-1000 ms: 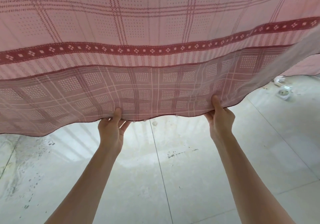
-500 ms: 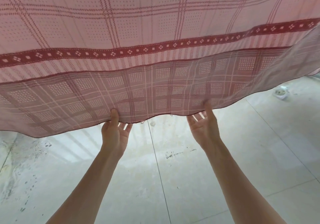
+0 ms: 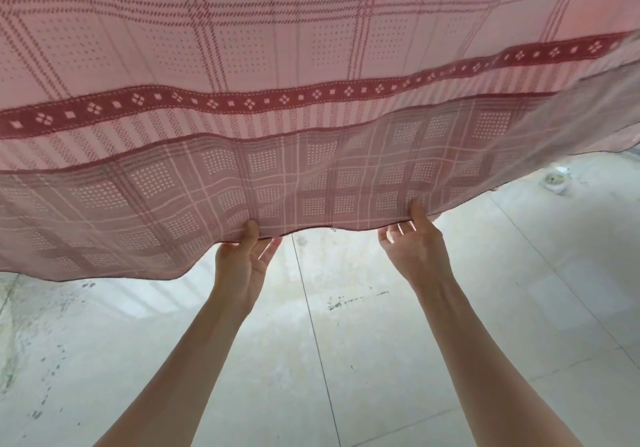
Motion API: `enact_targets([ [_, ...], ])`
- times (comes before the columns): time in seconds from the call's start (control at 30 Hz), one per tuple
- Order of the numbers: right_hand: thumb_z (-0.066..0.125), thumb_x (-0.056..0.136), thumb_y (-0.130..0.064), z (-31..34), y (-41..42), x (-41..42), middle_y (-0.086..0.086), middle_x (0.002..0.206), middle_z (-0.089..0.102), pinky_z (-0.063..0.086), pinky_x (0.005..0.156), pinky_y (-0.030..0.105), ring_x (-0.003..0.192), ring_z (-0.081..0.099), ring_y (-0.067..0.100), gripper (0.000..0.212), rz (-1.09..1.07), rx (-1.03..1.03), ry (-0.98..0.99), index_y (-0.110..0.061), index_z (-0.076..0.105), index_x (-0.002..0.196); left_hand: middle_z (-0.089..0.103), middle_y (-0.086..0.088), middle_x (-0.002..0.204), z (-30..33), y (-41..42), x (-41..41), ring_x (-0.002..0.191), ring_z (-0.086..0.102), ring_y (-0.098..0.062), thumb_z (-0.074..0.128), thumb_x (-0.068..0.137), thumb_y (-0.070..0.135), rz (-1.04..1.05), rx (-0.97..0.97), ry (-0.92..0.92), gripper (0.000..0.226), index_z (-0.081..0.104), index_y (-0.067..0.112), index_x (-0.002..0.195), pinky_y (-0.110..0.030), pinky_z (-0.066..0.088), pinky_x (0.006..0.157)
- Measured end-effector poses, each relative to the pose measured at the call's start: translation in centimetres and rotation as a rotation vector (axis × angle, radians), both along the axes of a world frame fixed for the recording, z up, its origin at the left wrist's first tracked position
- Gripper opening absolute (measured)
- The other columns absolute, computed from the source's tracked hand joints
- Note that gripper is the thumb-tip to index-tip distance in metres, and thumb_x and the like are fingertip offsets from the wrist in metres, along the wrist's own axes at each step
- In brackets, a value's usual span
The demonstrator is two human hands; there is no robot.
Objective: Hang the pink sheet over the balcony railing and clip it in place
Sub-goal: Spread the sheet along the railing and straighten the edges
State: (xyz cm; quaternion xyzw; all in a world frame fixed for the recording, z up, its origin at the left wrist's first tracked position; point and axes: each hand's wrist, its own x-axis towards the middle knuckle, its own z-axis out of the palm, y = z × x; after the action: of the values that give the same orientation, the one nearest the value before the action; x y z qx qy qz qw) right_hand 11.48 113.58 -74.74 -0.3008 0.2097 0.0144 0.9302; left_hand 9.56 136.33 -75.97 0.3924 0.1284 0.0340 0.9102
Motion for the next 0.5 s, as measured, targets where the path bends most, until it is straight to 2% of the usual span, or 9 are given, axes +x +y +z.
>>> enact_targets([
  [0.07,0.057,0.09,-0.03,0.0,0.1,0.1,0.0,0.108,0.059,0.046,0.085,0.033,0.108,0.053,0.014,0.016,0.007,0.097,0.014,-0.017,0.061,0.097,0.071,0.006,0.099,0.0,0.2,0.3,0.088,0.07,-0.012,0.046,0.095,0.011,0.055,0.003,0.021,0.016,0.055,0.015,0.107,-0.031,0.058,0.073],
  [0.13,0.058,0.088,-0.025,0.3,0.4,0.2,0.001,0.108,0.063,0.045,0.091,0.036,0.114,0.053,0.017,0.011,0.014,0.157,-0.009,-0.017,0.062,0.095,0.071,0.008,0.093,0.1,0.7,0.7,0.082,0.07,-0.009,0.048,0.095,0.011,0.125,0.005,0.051,0.012,0.056,0.015,0.103,-0.029,0.056,0.07],
  [0.2,0.065,0.079,-0.018,0.8,0.4,0.4,0.0,0.093,0.07,0.047,0.092,0.037,0.108,0.057,0.017,0.012,-0.013,0.224,-0.067,-0.014,0.062,0.09,0.07,0.008,0.089,0.1,1.7,1.2,0.077,0.07,-0.006,0.05,0.095,0.012,0.203,-0.008,0.073,0.008,0.056,0.015,0.097,-0.03,0.053,0.071],
  [0.27,0.067,0.073,-0.016,1.1,0.0,0.7,-0.003,0.08,0.071,0.05,0.084,0.033,0.097,0.061,0.014,0.019,-0.068,0.242,-0.09,-0.015,0.06,0.091,0.067,0.006,0.093,0.1,2.7,1.8,0.076,0.069,-0.006,0.051,0.094,0.013,0.254,-0.017,0.077,0.005,0.055,0.015,0.095,-0.03,0.052,0.071],
  [0.4,0.062,0.086,-0.013,0.9,-1.2,1.3,-0.002,0.08,0.069,0.052,0.072,0.03,0.084,0.064,0.014,0.003,-0.117,0.151,-0.015,-0.016,0.06,0.088,0.068,0.008,0.086,0.1,3.5,2.7,0.073,0.068,-0.004,0.053,0.094,0.014,0.285,-0.022,0.085,0.005,0.055,0.017,0.09,-0.029,0.052,0.07],
  [0.47,0.058,0.09,-0.015,0.9,-2.2,1.6,0.003,0.088,0.065,0.052,0.066,0.031,0.084,0.061,0.016,0.003,-0.111,0.007,0.104,-0.013,0.06,0.091,0.07,0.01,0.077,0.3,3.2,3.2,0.071,0.068,-0.004,0.052,0.094,0.015,0.287,-0.049,0.11,0.007,0.054,0.016,0.087,-0.03,0.052,0.073],
  [0.5,0.057,0.091,-0.019,1.0,-2.9,1.8,0.005,0.094,0.062,0.051,0.067,0.032,0.087,0.059,0.018,0.009,-0.121,-0.071,0.171,-0.012,0.058,0.098,0.069,0.009,0.077,0.4,3.0,3.4,0.072,0.068,-0.005,0.053,0.094,0.015,0.29,-0.073,0.132,0.007,0.053,0.015,0.087,-0.031,0.051,0.074],
])
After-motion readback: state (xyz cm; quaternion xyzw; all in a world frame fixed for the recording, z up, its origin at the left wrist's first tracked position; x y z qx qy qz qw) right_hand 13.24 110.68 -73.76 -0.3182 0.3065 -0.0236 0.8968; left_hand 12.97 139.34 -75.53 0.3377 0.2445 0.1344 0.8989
